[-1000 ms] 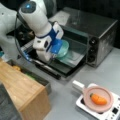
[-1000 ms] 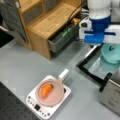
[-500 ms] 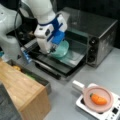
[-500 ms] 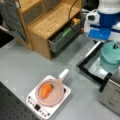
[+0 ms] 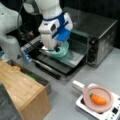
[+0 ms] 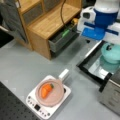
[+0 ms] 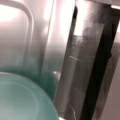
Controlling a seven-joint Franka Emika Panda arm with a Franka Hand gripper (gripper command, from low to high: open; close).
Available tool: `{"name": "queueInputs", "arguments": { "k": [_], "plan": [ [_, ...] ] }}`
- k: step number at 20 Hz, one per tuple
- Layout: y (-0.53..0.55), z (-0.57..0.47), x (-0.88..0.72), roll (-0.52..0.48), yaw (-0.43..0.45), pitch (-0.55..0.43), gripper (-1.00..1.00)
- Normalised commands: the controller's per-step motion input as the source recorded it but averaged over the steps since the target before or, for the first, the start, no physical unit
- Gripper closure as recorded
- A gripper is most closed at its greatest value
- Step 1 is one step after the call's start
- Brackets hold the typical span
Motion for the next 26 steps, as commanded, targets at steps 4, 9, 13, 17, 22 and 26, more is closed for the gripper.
{"name": "queueInputs", "arguments": {
  "k": [4, 9, 13, 17, 22, 26],
  "plan": [
    [-0.02, 0.18, 0.22, -0.140, 0.047, 0.231, -1.00],
    [0.01, 0.15, 0.18, -0.145, 0.061, 0.214, -1.00],
    [0.01, 0.15, 0.18, -0.145, 0.062, 0.211, -1.00],
    [0.01, 0.15, 0.18, -0.145, 0.062, 0.210, -1.00],
    [0.01, 0.15, 0.18, -0.145, 0.062, 0.210, -1.00],
    [0.01, 0.15, 0.18, -0.145, 0.062, 0.210, -1.00]
  ]
}}
